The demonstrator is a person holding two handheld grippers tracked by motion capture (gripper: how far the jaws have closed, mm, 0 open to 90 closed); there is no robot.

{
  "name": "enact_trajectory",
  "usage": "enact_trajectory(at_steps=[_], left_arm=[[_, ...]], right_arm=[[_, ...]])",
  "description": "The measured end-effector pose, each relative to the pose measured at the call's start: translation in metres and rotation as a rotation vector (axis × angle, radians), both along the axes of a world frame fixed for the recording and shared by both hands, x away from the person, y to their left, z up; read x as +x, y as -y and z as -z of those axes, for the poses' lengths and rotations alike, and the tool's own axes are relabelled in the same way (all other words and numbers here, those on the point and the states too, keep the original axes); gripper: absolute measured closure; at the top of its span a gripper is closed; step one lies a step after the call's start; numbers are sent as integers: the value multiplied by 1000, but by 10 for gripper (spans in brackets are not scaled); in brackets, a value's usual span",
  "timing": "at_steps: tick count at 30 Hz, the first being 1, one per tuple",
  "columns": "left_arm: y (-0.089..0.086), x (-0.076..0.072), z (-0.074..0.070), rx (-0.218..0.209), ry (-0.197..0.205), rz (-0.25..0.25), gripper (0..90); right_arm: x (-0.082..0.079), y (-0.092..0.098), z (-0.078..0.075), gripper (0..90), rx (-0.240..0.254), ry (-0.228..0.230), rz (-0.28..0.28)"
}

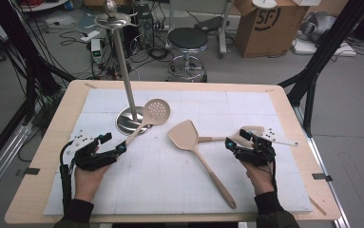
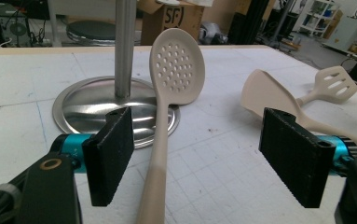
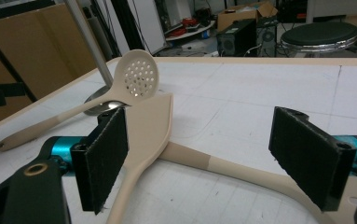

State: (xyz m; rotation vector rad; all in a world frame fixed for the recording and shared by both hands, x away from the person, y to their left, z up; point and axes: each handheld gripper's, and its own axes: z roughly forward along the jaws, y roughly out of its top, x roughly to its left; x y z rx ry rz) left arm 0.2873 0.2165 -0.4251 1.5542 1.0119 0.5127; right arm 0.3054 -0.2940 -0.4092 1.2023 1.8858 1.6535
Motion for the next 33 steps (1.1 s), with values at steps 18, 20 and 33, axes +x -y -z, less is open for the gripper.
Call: enact_trajectory(at_steps=[18,20,33], left_arm=[[1,-3,1,36,14,-8,274],[1,-6,1,38,15,-4,275],[6,-10,1,83,32,-4,278]], right_arm=[[1,3,4,423,7,-37,-12],[2,3,5,483,-4,-58,-9],[-10,1,15,844,-40,-178,-51]])
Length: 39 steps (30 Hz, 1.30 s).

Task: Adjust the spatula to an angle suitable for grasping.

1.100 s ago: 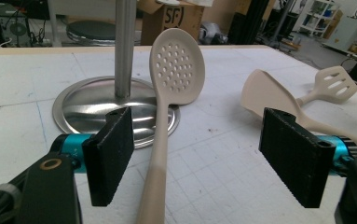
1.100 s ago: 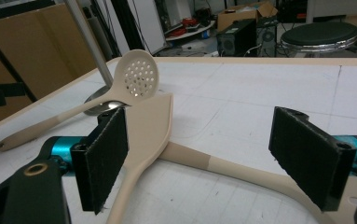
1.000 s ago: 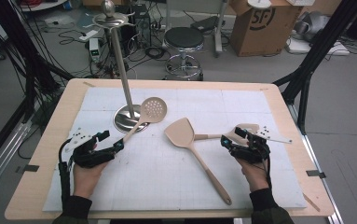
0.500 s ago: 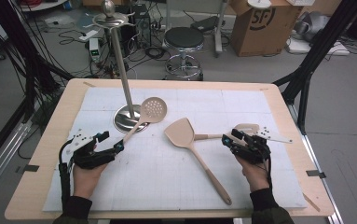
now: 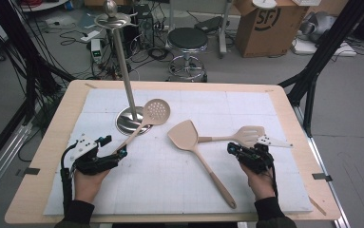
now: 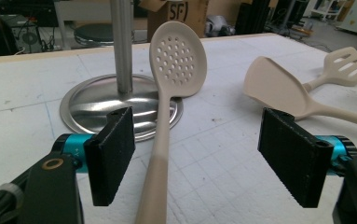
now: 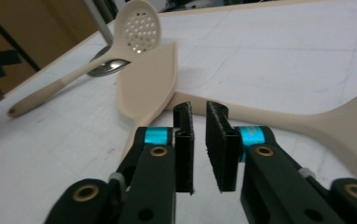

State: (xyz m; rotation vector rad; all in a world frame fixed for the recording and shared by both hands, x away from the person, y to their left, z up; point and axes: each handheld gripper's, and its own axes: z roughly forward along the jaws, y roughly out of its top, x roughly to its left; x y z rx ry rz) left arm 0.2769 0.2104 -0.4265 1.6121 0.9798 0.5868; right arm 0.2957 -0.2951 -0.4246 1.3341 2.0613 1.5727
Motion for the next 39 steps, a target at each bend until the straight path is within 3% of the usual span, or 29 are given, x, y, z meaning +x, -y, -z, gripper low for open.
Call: enact_trajectory(at_steps=[4,8,10,13,16,25,32,34,39], left_arm=[[2,-1,0,0,8,18,278],[2,-1,-1,-6,14,26,279],[2,-1,-2,-7,19,29,279],[3,-3,-1,24,23,13,279],[4,-4,0,18,26,19,279],[4,-5,-1,17,35,24,281],[5,-5,-1,19,36,27,282],[6,-5,0,18,36,28,283],[6,-5,-1,18,36,30,284]], right_arm=[[-7,0,1,898,-9,1,-17],[-18,2,8,899,-38,-65,-32],[-23,4,10,899,-40,-82,-43],[-31,5,12,899,-57,-99,-53],[-38,8,15,899,-72,-123,-52],[-53,7,20,898,-118,-159,-74],[-61,1,18,899,-100,-160,-91],[-64,-4,17,898,-119,-160,-101],[-61,-4,22,898,-114,-179,-95]])
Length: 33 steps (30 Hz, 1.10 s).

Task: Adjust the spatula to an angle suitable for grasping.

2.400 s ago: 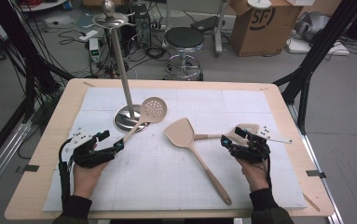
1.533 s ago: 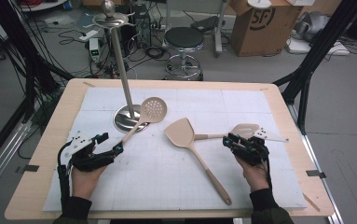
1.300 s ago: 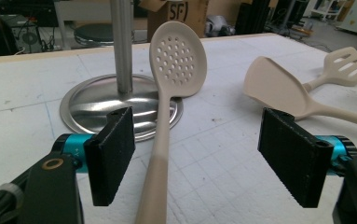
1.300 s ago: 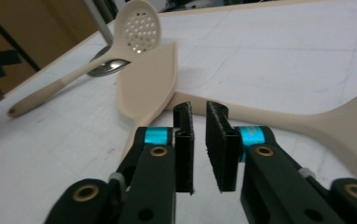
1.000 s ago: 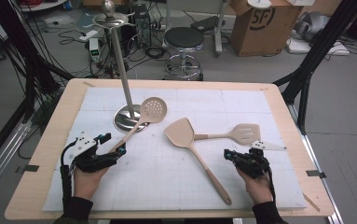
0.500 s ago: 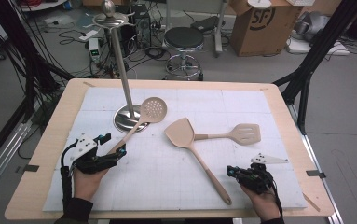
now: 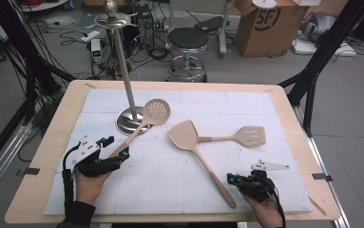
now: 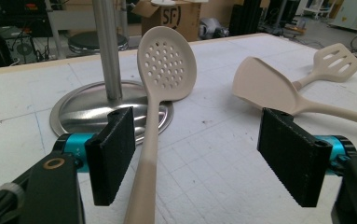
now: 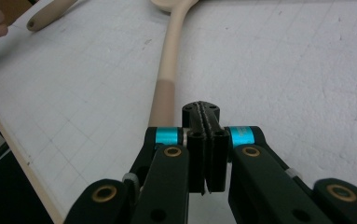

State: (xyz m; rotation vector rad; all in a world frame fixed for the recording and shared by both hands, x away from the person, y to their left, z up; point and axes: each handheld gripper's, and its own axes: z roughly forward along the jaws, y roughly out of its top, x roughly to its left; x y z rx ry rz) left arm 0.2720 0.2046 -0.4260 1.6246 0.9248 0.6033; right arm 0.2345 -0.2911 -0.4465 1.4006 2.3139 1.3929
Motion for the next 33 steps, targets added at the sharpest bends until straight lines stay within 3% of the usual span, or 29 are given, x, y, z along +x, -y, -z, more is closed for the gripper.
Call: enact_trajectory(at_steps=[9,19,21,26,33], left_arm=[[1,1,1,0,-5,1,284],[1,1,1,-1,-7,3,285],[1,1,2,-2,-10,4,285],[2,1,1,0,-7,9,285],[3,0,3,2,-12,12,285]], right_arm=[[-2,1,3,899,12,-11,1],[12,-10,6,899,-10,-25,-29],[31,-16,4,899,-20,-51,-34],[63,-33,-1,899,-63,-55,-62],[82,-41,1,899,-61,-85,-63]])
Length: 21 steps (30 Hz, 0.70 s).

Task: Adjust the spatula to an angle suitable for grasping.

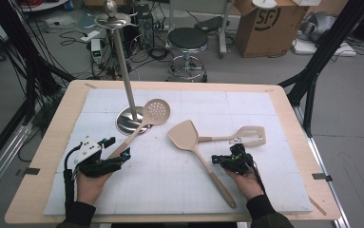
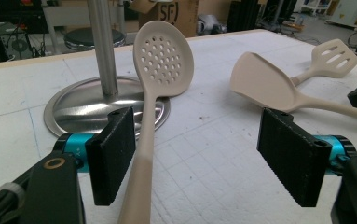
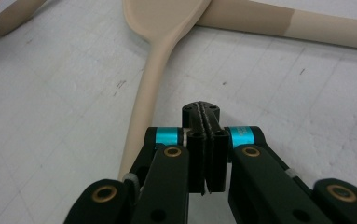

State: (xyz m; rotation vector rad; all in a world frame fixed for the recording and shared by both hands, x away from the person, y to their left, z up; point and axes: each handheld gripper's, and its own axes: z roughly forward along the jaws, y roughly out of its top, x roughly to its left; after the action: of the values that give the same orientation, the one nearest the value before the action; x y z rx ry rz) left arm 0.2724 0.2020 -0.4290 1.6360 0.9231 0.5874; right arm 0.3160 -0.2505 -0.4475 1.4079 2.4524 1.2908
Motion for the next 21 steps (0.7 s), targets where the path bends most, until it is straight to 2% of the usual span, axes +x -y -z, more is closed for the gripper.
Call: enact_trajectory(at_steps=[6,10,11,12,13,14,17,21], left_arm=[[1,0,0,2,2,-1,285],[1,0,0,5,0,2,285],[1,0,0,6,1,4,285],[1,0,0,3,3,2,285],[0,0,0,7,3,2,285],[0,0,0,6,3,1,285],[0,1,1,5,1,1,285],[1,1,1,5,-1,3,287]], right_arm=[[13,-1,6,899,9,-29,29],[22,-9,7,899,11,-42,19],[28,-13,8,900,43,-87,17],[28,-13,8,900,43,-87,17],[32,-15,9,900,63,-113,27],[36,-19,8,900,62,-133,31],[40,-25,6,900,54,-150,26],[47,-37,5,900,50,-181,-8]])
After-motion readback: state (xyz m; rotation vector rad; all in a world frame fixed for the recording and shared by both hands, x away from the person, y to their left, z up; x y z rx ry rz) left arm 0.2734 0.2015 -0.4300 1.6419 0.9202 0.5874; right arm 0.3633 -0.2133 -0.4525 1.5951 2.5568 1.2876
